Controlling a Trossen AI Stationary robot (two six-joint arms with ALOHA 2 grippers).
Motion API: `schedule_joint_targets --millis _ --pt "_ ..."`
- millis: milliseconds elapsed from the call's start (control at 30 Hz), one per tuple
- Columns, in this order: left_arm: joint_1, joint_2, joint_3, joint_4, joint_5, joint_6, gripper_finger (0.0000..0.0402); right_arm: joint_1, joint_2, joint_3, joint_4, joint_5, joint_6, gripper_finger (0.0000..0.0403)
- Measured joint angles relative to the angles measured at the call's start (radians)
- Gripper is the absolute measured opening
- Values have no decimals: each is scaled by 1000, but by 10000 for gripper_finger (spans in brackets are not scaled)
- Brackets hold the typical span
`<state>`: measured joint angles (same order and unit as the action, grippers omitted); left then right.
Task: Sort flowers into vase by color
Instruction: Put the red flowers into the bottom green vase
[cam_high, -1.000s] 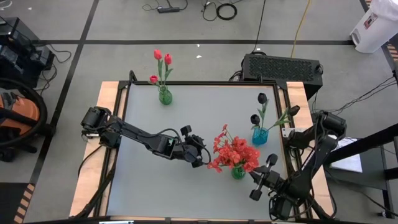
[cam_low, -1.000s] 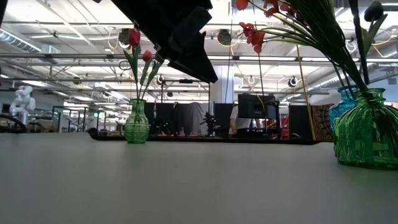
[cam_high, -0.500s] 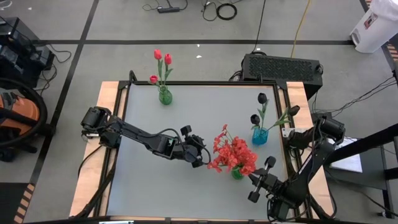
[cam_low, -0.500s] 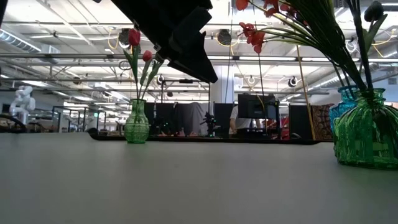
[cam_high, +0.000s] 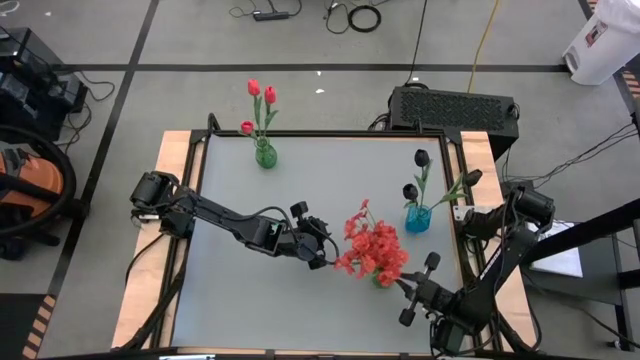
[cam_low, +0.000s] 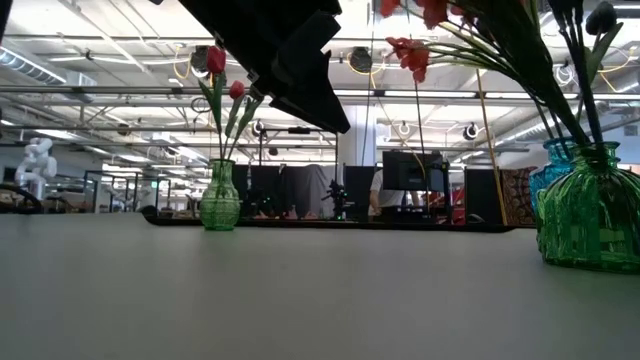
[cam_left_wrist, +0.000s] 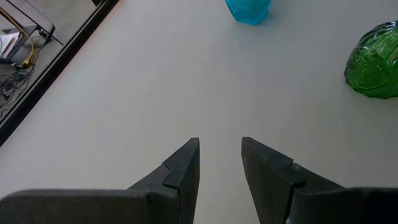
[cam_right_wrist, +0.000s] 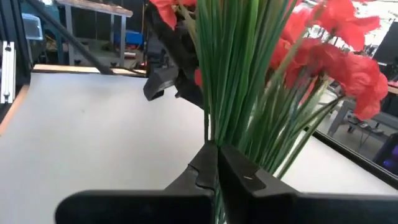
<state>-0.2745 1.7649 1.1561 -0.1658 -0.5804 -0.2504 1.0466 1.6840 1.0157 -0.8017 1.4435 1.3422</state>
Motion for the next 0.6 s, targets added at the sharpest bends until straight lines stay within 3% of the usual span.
schedule_joint_targets --millis 333,600 --pt "0 0 0 0 0 0 128 0 0 0 -1 -85 -53 0" --pt "0 0 0 0 0 -2 128 0 0 0 -2 -94 -47 3"
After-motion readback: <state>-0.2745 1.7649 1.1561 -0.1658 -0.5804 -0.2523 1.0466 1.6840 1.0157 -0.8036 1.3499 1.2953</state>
